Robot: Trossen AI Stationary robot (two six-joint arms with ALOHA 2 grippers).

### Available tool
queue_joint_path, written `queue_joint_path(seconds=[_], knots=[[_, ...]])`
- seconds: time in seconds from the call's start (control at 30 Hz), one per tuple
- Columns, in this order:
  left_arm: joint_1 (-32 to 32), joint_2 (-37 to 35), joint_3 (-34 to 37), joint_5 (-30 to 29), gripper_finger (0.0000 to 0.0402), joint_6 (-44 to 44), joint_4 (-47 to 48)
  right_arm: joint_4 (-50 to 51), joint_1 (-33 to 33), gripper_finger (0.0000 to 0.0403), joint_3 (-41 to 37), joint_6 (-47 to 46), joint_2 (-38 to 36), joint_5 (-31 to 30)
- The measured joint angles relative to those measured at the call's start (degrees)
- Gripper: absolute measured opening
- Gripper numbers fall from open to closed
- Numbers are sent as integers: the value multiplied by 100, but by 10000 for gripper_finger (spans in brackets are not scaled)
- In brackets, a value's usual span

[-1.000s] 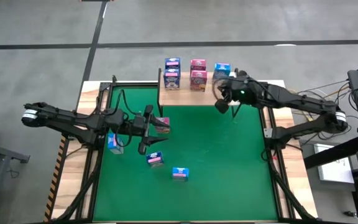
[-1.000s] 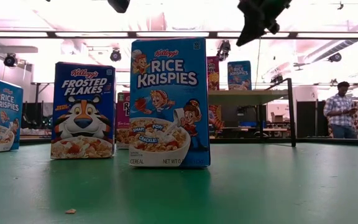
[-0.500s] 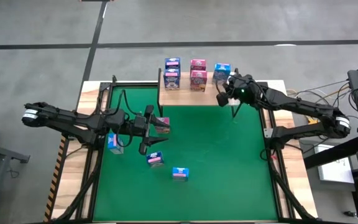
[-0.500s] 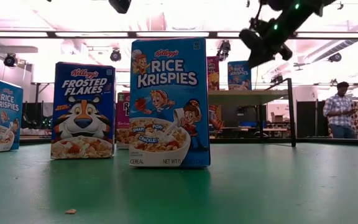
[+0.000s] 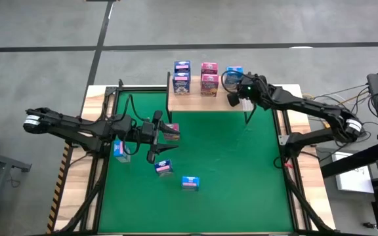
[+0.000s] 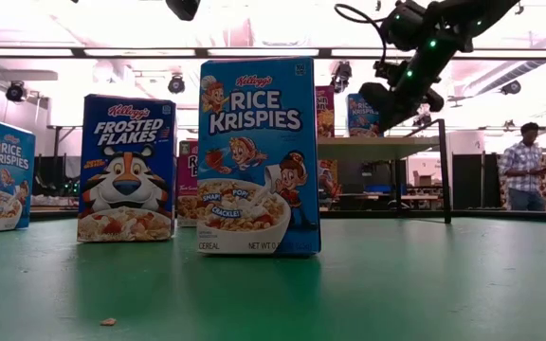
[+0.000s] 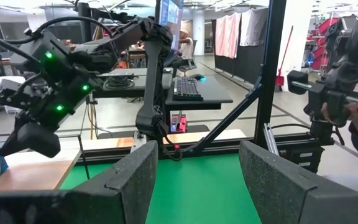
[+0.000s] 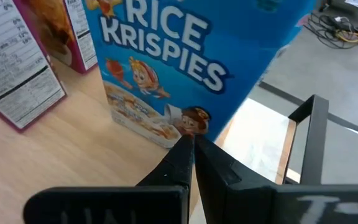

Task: Stack cereal on shelf
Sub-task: Put the right light blue cereal box on the shelf, then put the pink cereal on the shelf aligned with the other pink cereal boxes

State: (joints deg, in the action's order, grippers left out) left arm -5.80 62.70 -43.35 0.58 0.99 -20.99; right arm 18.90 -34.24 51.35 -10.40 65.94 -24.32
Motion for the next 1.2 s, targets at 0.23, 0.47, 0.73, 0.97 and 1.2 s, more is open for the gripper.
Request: queue_joint_path(seconds=[0.23,0.47,0.73,0.97,1.2], knots=[[0,0,0,0,210,0,0,-26,-4,9,0,46,24,16],[0,14,-2,0,210,-2,-1,319,232,9,-4,-62,-347,542],[0,171,-2,-121,210,-2,-45,290,1170,9,-152,-49,-889,542],[4,234,-2,-162,210,-150,-70,-195,1976,9,-662,158,-1182,531],[2,324,-2,-164,210,-393,-72,-888,2387,9,-889,643,-1441,534]])
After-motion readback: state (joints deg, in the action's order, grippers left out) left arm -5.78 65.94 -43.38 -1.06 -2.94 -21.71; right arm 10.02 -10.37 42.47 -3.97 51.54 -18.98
